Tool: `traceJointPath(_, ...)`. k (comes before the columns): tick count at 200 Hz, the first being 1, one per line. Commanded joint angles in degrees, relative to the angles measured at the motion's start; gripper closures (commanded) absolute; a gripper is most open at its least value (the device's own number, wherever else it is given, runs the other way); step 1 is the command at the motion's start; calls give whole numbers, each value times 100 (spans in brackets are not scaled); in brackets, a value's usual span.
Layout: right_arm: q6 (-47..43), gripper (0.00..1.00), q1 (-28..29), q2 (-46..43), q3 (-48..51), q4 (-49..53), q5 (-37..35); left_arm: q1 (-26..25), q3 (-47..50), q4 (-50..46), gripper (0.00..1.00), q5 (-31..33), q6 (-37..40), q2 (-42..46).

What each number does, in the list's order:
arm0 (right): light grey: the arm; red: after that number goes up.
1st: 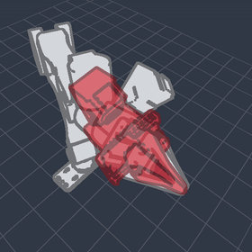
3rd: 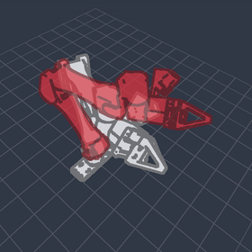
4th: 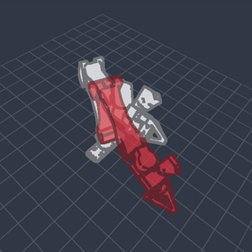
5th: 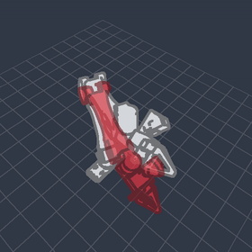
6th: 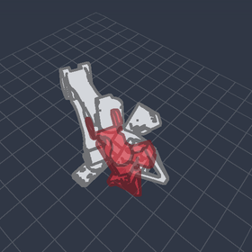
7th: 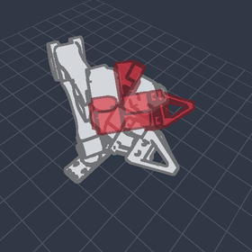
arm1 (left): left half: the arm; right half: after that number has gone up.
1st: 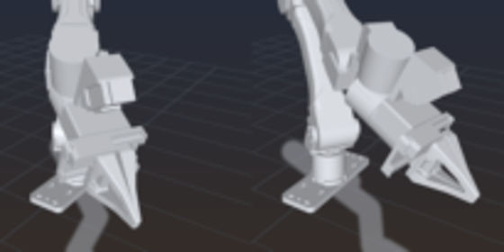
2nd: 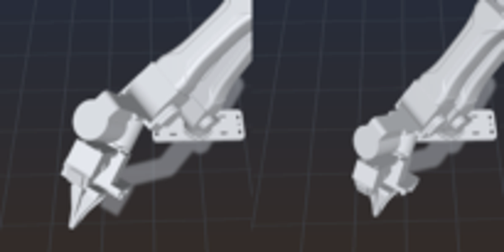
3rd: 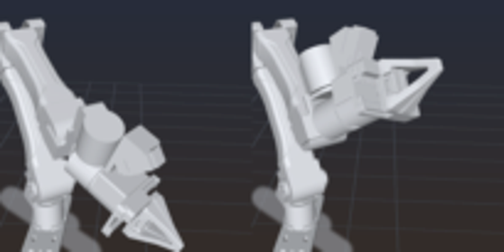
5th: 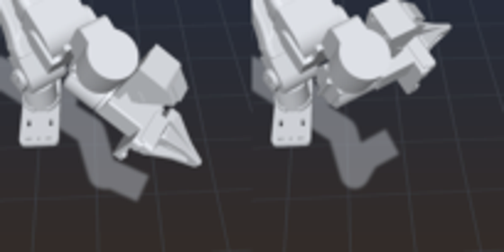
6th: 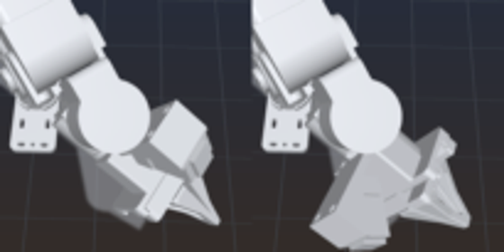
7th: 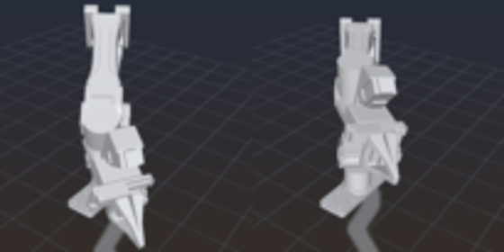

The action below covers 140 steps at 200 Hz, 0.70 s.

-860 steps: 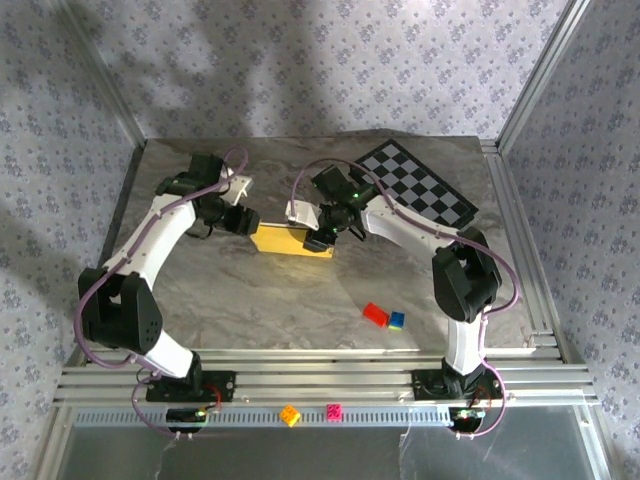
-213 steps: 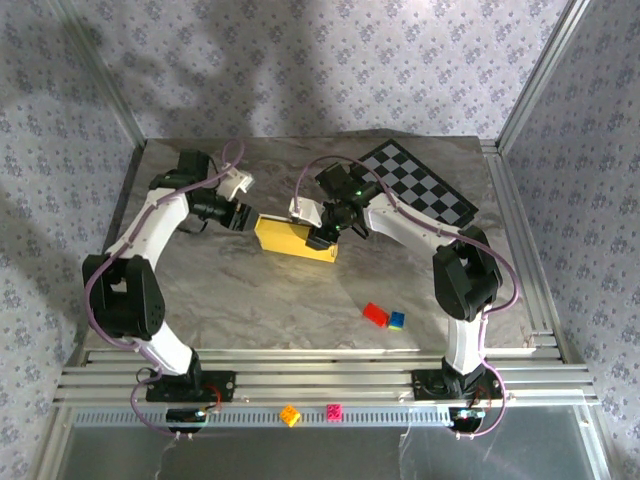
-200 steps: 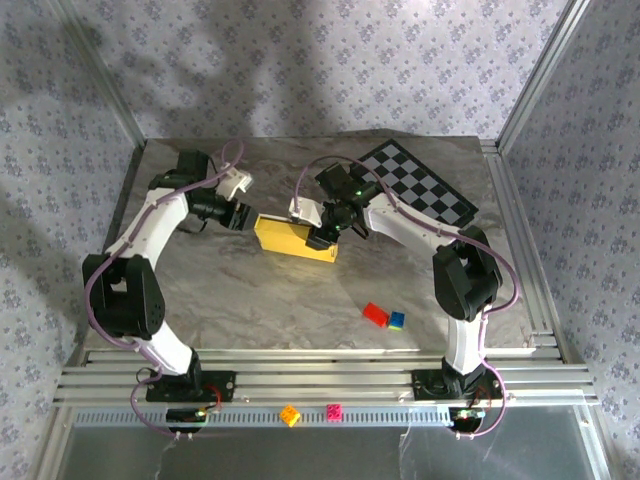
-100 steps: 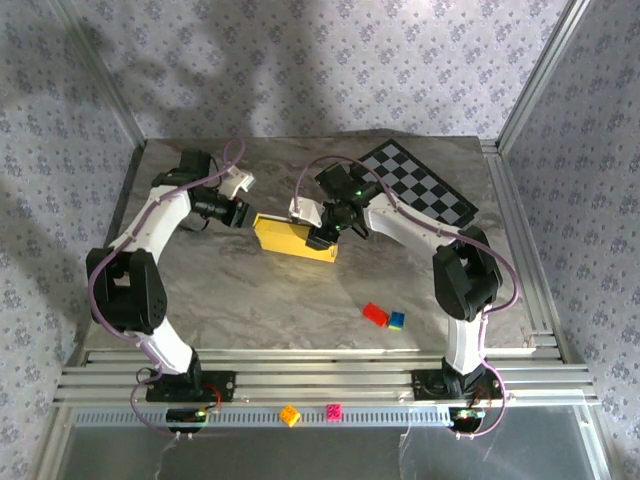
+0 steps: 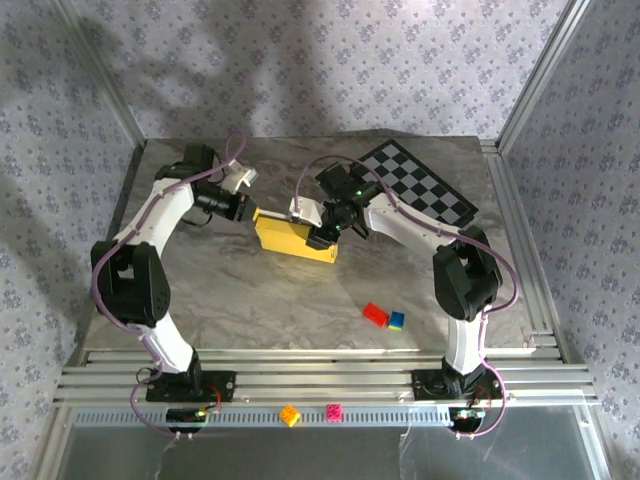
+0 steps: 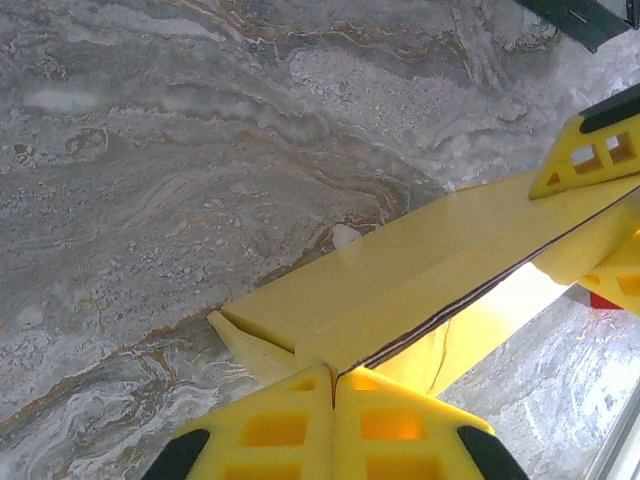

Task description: Fold the paper box

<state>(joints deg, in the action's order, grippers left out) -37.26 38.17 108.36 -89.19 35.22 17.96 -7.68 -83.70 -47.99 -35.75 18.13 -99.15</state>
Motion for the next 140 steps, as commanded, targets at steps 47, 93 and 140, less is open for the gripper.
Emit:
traceJointPath(47, 113, 56, 24, 133, -99, 152, -191, -137, -299, -580, 98, -178, -412, -96)
traceJointPath(93, 172, 57, 36, 194, -158, 172, -231, -172, -140, -437, 98, -289, -791, -64)
traceJointPath(140, 206, 58, 27, 212, -152, 184, -331, -155, -315, -807, 100, -394, -1041, -194)
